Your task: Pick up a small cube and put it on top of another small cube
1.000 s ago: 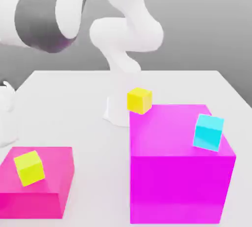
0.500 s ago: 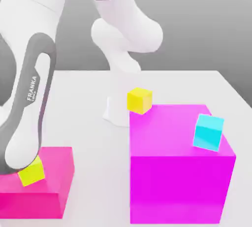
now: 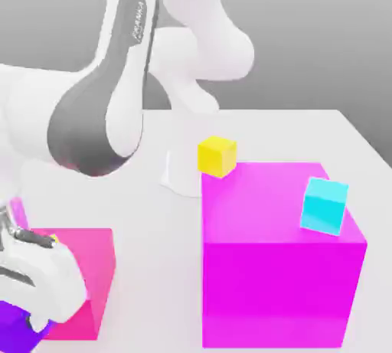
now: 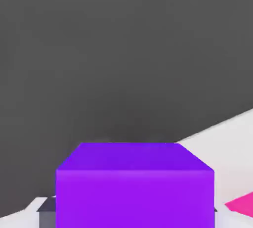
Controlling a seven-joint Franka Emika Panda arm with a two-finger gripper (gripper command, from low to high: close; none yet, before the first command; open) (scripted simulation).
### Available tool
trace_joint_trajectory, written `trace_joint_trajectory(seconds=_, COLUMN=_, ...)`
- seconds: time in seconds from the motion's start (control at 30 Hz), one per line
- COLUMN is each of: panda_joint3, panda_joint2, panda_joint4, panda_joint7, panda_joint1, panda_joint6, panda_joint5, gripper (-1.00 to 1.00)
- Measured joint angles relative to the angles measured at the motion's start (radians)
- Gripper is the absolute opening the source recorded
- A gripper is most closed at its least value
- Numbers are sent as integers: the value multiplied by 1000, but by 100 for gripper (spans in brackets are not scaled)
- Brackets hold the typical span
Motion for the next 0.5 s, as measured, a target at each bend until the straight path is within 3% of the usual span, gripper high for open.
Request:
trace_joint_trajectory(seconds=0.43, panda_joint3=233, panda_joint2=-466, panda_joint4=-186, panda_joint7=171, panda_joint1=331, panda_joint6=-275, panda_joint5=-70, gripper=-100)
trace_joint_trajectory(seconds=0.5, panda_joint3=252, panda_joint2=-474, panda_joint4=-229, panda_joint7=182, panda_joint1=346, panda_joint6=-241, panda_joint5=-74, gripper=-100)
